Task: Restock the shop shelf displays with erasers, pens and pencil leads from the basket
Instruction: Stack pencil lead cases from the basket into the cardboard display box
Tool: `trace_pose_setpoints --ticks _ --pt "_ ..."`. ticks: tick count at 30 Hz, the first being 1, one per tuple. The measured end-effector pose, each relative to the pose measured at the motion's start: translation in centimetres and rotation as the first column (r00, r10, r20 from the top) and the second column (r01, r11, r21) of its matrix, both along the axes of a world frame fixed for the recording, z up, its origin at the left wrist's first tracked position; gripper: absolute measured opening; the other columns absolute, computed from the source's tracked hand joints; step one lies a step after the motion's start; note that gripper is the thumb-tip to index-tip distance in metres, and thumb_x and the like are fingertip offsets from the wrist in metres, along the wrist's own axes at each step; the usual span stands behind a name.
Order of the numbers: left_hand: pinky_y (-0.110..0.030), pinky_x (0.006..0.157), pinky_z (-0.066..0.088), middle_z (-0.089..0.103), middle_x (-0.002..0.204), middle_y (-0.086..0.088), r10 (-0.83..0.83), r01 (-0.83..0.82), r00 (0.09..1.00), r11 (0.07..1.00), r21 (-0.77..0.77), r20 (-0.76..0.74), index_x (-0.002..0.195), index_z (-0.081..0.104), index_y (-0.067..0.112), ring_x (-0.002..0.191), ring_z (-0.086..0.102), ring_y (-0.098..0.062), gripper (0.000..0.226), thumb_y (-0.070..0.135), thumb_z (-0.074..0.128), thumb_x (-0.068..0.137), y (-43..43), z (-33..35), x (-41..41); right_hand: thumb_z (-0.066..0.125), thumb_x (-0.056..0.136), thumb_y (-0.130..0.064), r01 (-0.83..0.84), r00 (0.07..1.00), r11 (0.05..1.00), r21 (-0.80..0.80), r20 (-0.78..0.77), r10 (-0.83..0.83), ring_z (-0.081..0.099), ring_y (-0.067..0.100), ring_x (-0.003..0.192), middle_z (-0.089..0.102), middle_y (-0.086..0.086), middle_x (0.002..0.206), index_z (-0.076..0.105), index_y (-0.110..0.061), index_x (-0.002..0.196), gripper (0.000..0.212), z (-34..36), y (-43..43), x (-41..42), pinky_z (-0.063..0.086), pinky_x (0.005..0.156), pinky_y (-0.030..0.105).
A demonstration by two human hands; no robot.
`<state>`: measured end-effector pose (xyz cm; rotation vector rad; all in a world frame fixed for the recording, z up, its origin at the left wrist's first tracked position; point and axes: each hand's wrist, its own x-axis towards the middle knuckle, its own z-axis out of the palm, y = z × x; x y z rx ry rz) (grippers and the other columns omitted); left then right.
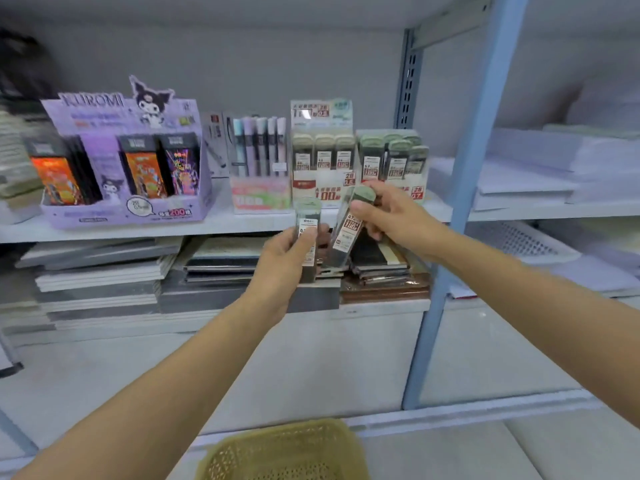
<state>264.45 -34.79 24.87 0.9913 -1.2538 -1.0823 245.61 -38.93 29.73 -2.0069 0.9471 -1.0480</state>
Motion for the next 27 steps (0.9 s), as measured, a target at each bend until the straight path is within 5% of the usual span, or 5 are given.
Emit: trace_pose_setpoints --ticks 7,13,23,27 --pt "-0.022 0.063 0.056 0.076 0.093 0.005 0.012 -0.012 1.000 0.995 -0.100 0.003 0.108 0.065 0.025 0.082 0.071 -0.008 0.022 0.031 0.045 0.103 -1.8 4.7 -2.0 0.051 0.099 -0.014 0.219 0.975 0.945 -0.243 0.097 -0.201 0.051 0.001 0.057 0.057 -0.002 0.079 0.050 -0.007 0.108 0.011 7.2 -1.9 -6.0 0.044 0.053 0.018" --pt "-0.021 0.060 0.055 0.076 0.092 0.003 0.004 -0.006 1.000 0.994 -0.109 -0.021 0.111 0.063 0.021 0.074 0.069 -0.005 0.019 0.022 0.047 0.103 -3.9 6.2 -2.9 0.054 0.098 -0.020 0.349 0.920 0.828 -0.439 -0.009 -0.392 0.052 0.001 0.069 0.057 -0.008 0.086 0.053 -0.016 0.107 0.010 9.2 -4.6 -7.4 0.043 0.060 0.018" --pt "-0.031 0.072 0.059 0.076 0.091 0.004 -0.028 0.028 1.000 0.996 -0.085 0.001 0.104 0.065 0.025 0.080 0.070 -0.011 0.015 0.021 0.050 0.101 -6.6 6.7 -2.7 0.054 0.097 -0.019 0.285 0.936 0.826 -0.487 -0.044 -0.349 0.055 -0.012 0.071 0.059 -0.013 0.091 0.055 -0.018 0.110 0.013 9.0 -6.6 -7.3 0.044 0.058 0.010" --pt "-0.029 0.071 0.059 0.076 0.091 0.003 -0.046 0.045 0.999 0.996 -0.082 -0.001 0.104 0.065 0.025 0.082 0.069 -0.012 0.015 0.021 0.051 0.100 -6.6 6.7 -2.8 0.054 0.097 -0.020 0.273 0.934 0.828 -0.490 -0.072 -0.350 0.059 0.004 0.078 0.060 -0.011 0.096 0.055 -0.024 0.112 0.016 8.3 -6.4 -8.3 0.049 0.058 0.020"
